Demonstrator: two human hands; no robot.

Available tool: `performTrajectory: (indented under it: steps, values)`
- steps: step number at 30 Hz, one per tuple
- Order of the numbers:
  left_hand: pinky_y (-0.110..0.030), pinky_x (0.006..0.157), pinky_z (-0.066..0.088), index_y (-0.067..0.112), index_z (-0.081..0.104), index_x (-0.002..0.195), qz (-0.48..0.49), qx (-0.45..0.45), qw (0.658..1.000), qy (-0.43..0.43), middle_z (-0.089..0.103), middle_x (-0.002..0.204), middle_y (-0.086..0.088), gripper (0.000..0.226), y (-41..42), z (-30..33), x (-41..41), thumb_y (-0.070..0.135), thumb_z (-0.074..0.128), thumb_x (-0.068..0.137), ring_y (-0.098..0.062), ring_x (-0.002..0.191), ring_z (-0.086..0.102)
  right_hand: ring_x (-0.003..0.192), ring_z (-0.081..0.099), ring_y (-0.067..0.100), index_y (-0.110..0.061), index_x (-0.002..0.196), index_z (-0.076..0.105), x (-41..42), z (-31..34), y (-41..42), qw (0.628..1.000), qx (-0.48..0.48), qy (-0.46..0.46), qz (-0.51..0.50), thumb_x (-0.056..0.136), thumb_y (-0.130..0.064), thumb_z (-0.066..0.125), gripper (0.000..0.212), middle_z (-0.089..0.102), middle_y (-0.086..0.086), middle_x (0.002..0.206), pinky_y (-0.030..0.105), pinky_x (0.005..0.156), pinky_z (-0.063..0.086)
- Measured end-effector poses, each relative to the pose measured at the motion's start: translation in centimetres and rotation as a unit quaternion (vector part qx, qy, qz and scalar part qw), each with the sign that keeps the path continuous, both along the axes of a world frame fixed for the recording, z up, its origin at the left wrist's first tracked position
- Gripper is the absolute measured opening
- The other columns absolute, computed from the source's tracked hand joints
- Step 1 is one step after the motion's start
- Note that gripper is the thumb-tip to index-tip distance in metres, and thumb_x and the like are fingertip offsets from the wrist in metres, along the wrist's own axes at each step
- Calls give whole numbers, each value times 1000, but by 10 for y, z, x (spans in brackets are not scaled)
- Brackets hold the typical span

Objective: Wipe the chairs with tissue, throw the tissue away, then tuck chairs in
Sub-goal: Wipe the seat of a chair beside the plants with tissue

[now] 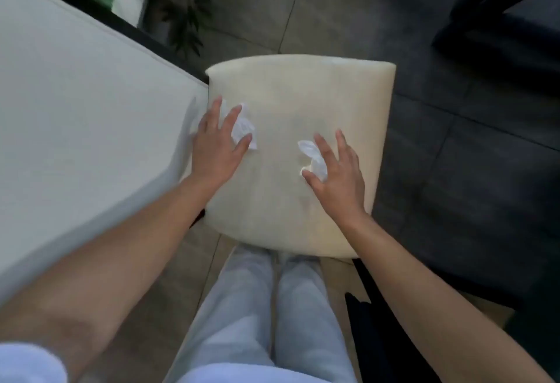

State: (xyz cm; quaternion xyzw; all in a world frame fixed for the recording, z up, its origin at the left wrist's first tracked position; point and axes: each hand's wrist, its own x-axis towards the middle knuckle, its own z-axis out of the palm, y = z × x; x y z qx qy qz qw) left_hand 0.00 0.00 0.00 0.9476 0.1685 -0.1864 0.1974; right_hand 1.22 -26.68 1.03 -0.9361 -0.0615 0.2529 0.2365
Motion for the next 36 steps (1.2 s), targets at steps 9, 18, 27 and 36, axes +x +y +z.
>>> performTrajectory:
  steps: [9, 18, 27, 36]
  values:
    - [-52, 111, 38, 36, 31, 157, -13, -13, 999, 49, 8, 171, 0, 69, 0, -32, 16, 36, 64, 97, -34, 153, 18, 151, 24, 33, -42, 155, 30, -6, -32, 11, 989, -127, 5, 80, 95, -41, 64, 68, 19, 7, 168, 54, 112, 34]
    - [-47, 100, 47, 21, 50, 147, 25, -48, 998, 36, 41, 147, -13, 60, 1, -41, -8, 2, 56, 91, -36, 124, 47, 121, 49, 32, -32, 136, 59, -21, -43, 7, 993, -111, 21, 39, 94, -15, 61, 45, 37, 7, 157, 45, 85, 53]
    - [-40, 89, 46, 25, 48, 146, 102, -108, 987, 65, 58, 125, -13, 62, -6, -12, -21, 0, 43, 90, -32, 110, 58, 101, 66, 29, -23, 128, 65, -13, -19, 9, 996, -54, 72, -17, 98, -8, 44, 40, 59, 2, 134, 38, 84, 52]
    - [-34, 86, 46, 23, 65, 103, 194, -113, 974, -39, 62, 114, 1, 22, -25, 107, -13, 30, 46, 92, -20, 101, 60, 89, 64, 20, -21, 111, 67, 8, 71, 5, 996, 44, 5, -72, 95, -22, 54, 20, 65, -3, 112, 37, 77, 51]
